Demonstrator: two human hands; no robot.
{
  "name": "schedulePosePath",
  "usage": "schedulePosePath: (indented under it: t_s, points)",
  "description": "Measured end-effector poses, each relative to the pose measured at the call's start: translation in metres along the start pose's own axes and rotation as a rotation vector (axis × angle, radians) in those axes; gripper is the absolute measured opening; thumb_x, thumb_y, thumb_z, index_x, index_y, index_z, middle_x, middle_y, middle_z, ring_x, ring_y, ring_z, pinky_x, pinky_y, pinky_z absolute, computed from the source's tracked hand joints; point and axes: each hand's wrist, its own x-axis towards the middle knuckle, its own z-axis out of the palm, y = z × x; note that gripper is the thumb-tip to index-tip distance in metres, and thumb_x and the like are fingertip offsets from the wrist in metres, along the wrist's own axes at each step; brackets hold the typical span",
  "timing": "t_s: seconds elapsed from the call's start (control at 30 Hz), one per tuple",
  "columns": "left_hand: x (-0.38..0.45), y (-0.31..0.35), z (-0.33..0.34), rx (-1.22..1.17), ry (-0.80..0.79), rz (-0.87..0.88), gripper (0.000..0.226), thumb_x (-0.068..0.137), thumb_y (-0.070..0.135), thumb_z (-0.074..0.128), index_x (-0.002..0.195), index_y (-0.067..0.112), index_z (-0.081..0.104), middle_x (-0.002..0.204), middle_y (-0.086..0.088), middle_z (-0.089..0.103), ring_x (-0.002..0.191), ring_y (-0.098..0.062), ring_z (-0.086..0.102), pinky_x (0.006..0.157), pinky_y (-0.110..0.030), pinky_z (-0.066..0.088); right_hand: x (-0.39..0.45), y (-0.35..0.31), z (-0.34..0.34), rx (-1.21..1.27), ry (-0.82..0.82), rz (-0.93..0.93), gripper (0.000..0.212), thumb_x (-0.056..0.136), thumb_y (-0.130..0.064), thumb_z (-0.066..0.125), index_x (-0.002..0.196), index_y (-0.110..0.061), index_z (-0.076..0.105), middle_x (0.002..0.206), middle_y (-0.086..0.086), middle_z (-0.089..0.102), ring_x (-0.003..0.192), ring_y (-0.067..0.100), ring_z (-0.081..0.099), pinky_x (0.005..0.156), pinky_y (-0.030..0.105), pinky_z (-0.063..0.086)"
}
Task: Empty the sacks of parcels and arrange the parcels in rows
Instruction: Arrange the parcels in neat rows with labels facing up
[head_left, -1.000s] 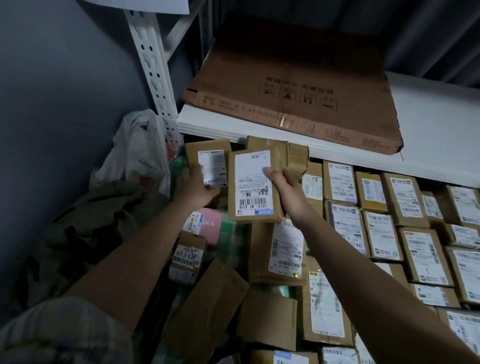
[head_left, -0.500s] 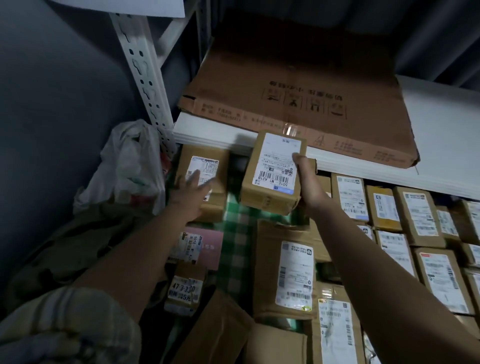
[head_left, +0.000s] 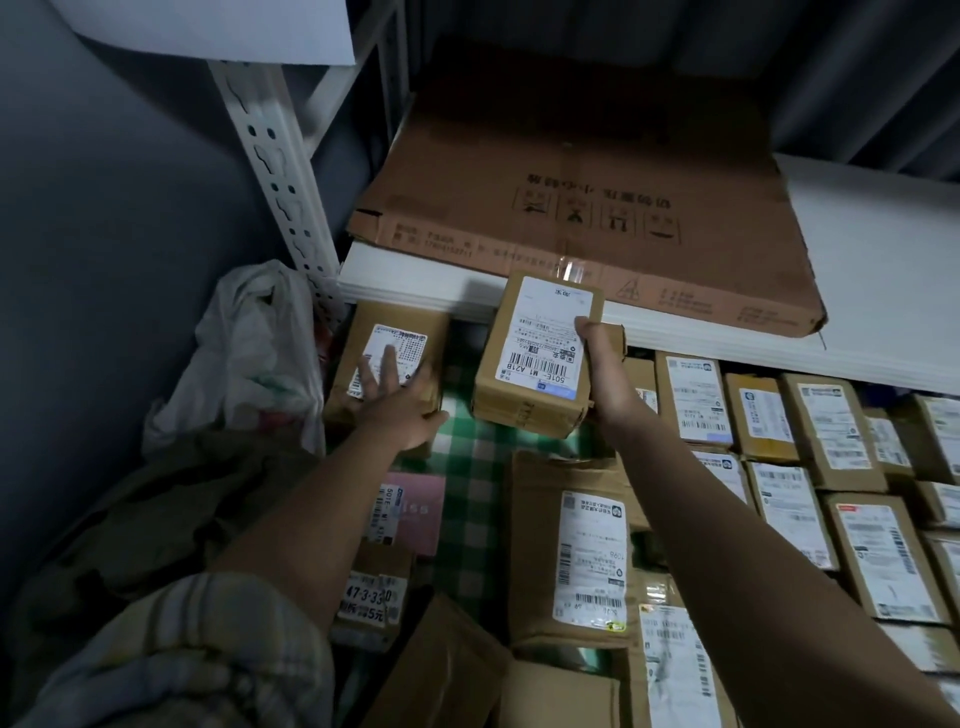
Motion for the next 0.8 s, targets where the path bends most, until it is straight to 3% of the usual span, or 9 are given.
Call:
schedulePosePath:
  t_s: [0.4,0.57,0.73,0.8]
  points:
    - [-0.003,-0.009,-0.006,-0.009,0.045,-0.038,0.088,0.09,0.058,0.052,0.148,0.046,-0.013,0.155,-0.006,-0.032,0.141,-0.04,-0.026,0.109,-0.071,0.009,-0.005,0.001,0.0,0.016,-0.001,-0.008,0.051,0.094,-0.062,0.038,0.115,-0.025,0.068,0.106,-0.001,0.074,0.1,0.02,0.07,0.079,0.033,0.052]
    - [-0.013,0.0,-0.008,0.009,0.031,-0.026,0.089,0.089,0.063,0.048,0.148,0.042,-0.016,0.155,-0.009,-0.032,0.14,-0.041,-0.028,0.109,-0.069,0.001,-0.011,-0.002,-0.003,0.006,-0.023,0.02,0.055,0.093,-0.064,0.036,0.114,-0.025,0.068,0.104,-0.001,0.075,0.098,0.021,0.07,0.078,0.033,0.051]
    - [-0.028,0.014,-0.02,-0.115,0.091,0.018,0.079,0.097,0.045,0.048,0.152,0.036,-0.008,0.157,-0.008,-0.026,0.142,-0.035,-0.028,0.111,-0.064,-0.002,-0.018,-0.005,-0.015,0.11,-0.02,0.04,0.055,0.086,-0.067,0.044,0.117,-0.028,0.067,0.111,0.002,0.073,0.109,0.027,0.066,0.104,0.048,0.044]
    - [-0.033,0.028,-0.028,-0.172,0.138,0.036,0.073,0.099,0.037,0.044,0.154,0.031,-0.004,0.159,-0.008,-0.021,0.144,-0.032,-0.023,0.115,-0.057,-0.002,-0.024,-0.01,-0.031,0.153,0.008,0.002,0.056,0.084,-0.068,0.044,0.12,-0.03,0.065,0.114,0.002,0.072,0.113,0.028,0.063,0.107,0.052,0.04]
